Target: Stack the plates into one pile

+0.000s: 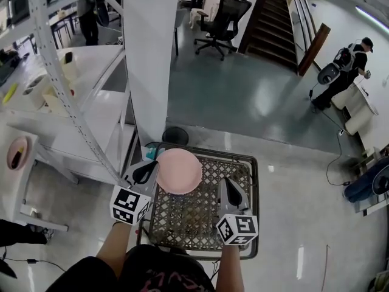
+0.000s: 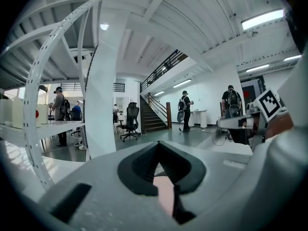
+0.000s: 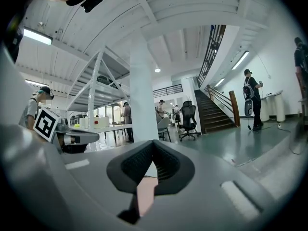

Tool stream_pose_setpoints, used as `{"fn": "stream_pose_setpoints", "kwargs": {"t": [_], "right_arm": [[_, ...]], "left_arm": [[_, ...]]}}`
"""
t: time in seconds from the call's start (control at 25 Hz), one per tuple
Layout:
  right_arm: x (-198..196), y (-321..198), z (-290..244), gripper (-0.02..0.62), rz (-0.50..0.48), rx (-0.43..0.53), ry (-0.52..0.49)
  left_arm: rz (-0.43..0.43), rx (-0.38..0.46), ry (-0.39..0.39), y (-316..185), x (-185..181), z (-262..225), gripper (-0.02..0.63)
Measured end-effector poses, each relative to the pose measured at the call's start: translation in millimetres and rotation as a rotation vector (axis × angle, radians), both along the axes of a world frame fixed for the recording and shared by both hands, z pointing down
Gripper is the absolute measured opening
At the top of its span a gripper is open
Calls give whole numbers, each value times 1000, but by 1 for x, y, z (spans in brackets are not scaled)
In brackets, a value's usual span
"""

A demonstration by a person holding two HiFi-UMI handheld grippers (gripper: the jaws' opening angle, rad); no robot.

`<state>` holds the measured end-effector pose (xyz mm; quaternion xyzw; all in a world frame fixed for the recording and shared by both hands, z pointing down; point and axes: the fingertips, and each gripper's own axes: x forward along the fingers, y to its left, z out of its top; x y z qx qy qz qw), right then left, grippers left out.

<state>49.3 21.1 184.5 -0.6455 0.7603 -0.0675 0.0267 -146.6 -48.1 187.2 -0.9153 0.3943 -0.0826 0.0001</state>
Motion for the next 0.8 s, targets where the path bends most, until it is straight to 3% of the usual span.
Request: {"fn": "stream_pose_setpoints", "kwargs": {"t": [0.8], "right_arm": [[7, 3, -3, 11, 30, -5, 20]], "left_arm": [[20, 26, 16, 2, -2, -13, 2]]}}
